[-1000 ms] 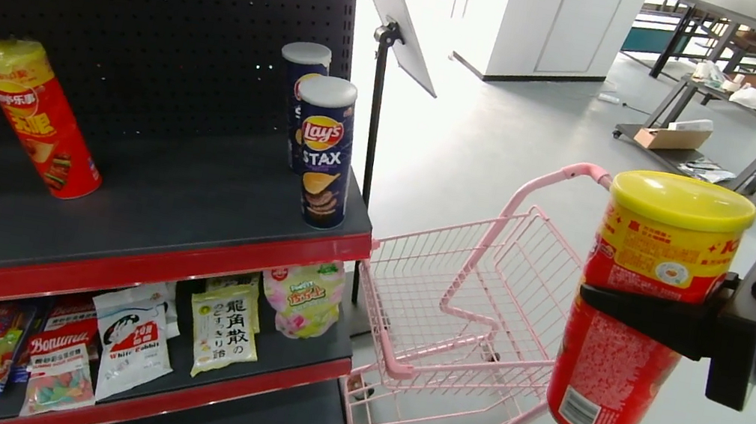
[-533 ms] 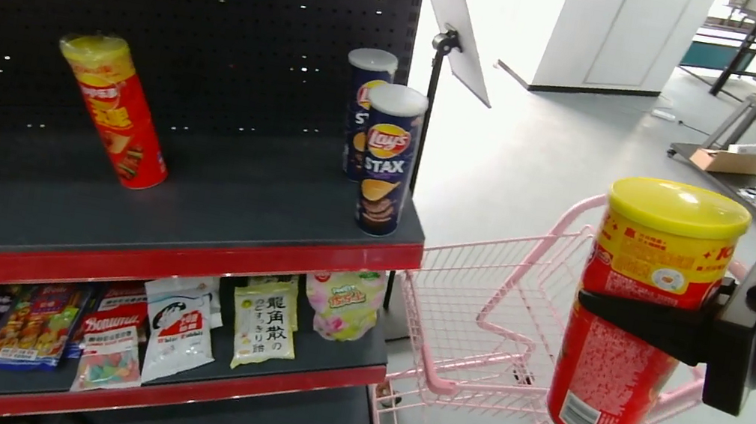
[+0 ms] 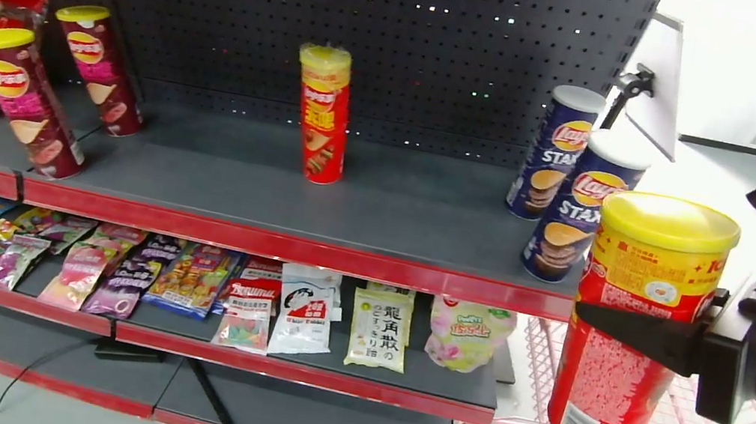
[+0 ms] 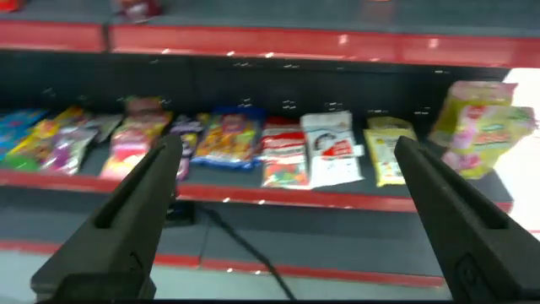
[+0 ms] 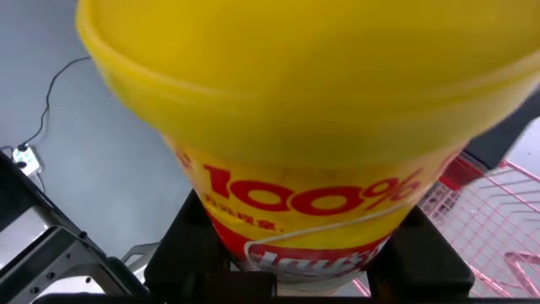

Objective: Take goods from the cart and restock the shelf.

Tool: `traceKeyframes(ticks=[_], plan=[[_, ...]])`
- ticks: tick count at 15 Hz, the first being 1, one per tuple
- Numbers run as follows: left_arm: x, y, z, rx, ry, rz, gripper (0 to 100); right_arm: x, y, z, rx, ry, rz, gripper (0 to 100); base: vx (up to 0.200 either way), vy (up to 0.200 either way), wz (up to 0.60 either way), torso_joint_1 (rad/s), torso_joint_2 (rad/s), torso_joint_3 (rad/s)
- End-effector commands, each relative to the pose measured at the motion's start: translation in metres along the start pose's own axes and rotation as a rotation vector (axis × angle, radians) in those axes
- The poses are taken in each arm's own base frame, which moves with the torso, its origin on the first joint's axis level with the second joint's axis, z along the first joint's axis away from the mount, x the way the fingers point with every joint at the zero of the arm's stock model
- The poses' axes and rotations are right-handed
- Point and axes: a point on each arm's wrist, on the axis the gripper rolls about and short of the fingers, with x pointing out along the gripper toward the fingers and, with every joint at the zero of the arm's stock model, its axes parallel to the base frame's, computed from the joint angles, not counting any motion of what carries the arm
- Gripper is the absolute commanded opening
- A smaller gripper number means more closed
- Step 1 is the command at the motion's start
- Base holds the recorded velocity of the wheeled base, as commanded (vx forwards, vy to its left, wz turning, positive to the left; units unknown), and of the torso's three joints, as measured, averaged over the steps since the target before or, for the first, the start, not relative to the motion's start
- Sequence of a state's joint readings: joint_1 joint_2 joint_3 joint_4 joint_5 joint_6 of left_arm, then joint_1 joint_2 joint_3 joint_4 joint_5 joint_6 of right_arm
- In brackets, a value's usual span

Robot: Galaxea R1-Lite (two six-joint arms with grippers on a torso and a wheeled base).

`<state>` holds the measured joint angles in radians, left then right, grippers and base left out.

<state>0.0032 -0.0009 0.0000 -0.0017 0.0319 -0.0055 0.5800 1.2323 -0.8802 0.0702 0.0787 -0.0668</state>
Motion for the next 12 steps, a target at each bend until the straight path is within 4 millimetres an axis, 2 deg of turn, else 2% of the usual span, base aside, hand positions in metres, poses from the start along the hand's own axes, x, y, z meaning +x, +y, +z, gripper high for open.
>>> traceKeyframes(ticks=[1, 4, 8, 12], plan=[[0.0, 0.0, 0.0, -0.001, 0.001, 0.0, 100, -0.005, 0.0, -0.005, 0.001, -0.003, -0.008, 0, 0.0, 0.0, 0.0, 0.0, 0.0, 0.0], [0.0, 0.0, 0.0, -0.001, 0.001, 0.0, 100, -0.014, 0.002, -0.013, 0.003, -0.083, 0.039, 0, 0.0, 0.0, 0.0, 0.0, 0.0, 0.0], [0.0, 0.0, 0.0, -0.001, 0.001, 0.0, 100, -0.011, -0.006, -0.021, 0.004, -0.176, 0.031, 0, 0.0, 0.2, 0.0, 0.004, 0.0, 0.004], [0.0, 0.0, 0.0, -0.001, 0.001, 0.0, 100, -0.013, -0.009, -0.022, 0.001, -0.177, 0.011, 0, 0.0, 0.2, 0.0, 0.003, 0.01, 0.002]])
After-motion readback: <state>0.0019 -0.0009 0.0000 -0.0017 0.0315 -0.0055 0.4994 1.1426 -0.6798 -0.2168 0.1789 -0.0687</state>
